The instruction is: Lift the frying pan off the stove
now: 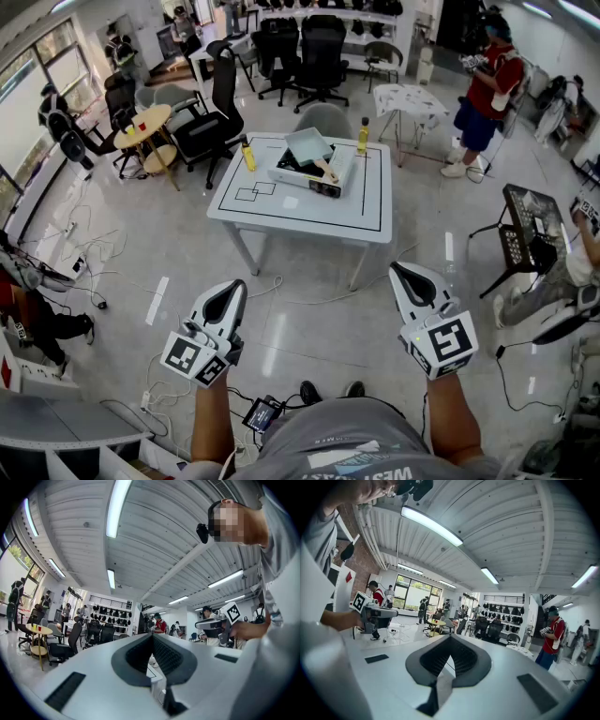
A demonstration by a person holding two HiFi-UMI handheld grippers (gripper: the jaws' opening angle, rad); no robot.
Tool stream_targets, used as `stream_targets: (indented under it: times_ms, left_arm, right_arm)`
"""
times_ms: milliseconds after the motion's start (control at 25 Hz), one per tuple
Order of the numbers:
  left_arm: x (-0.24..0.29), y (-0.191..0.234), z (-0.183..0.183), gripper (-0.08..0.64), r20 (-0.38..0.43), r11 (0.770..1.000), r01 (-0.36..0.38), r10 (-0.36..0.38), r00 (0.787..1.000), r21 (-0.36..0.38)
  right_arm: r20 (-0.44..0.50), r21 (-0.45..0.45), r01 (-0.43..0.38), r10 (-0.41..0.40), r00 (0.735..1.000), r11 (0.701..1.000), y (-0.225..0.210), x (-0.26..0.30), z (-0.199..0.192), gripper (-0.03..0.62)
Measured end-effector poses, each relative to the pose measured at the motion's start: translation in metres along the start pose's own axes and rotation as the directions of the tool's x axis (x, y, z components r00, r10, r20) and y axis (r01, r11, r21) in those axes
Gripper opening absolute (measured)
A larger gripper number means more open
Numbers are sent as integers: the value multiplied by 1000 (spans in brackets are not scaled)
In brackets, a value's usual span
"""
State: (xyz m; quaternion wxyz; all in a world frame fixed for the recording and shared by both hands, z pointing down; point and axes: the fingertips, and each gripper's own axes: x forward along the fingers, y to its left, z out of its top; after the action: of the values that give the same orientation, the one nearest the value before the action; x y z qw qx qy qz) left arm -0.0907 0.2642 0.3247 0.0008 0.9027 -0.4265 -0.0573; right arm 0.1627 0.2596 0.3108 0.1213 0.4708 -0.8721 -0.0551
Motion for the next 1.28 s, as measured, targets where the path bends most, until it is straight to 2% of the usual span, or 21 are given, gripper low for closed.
stream_targets:
  times_ms: [320, 680, 1280]
  left_arm:
    - [-10, 15, -2, -2, 2, 1000, 22, -22, 1000, -4]
    - [-13, 24, -9, -2, -15, 999, 50, -50, 999, -14]
    - [20, 54, -13, -2, -38, 1000, -31, 30, 999, -6]
  right_arm:
    - [2, 1, 14, -14, 1000, 1000, 16, 10, 2, 8]
    - [16, 77, 6, -7, 1000, 997, 24, 22, 1, 12]
    - [52, 90, -80, 76, 996, 993, -13, 85, 0, 15]
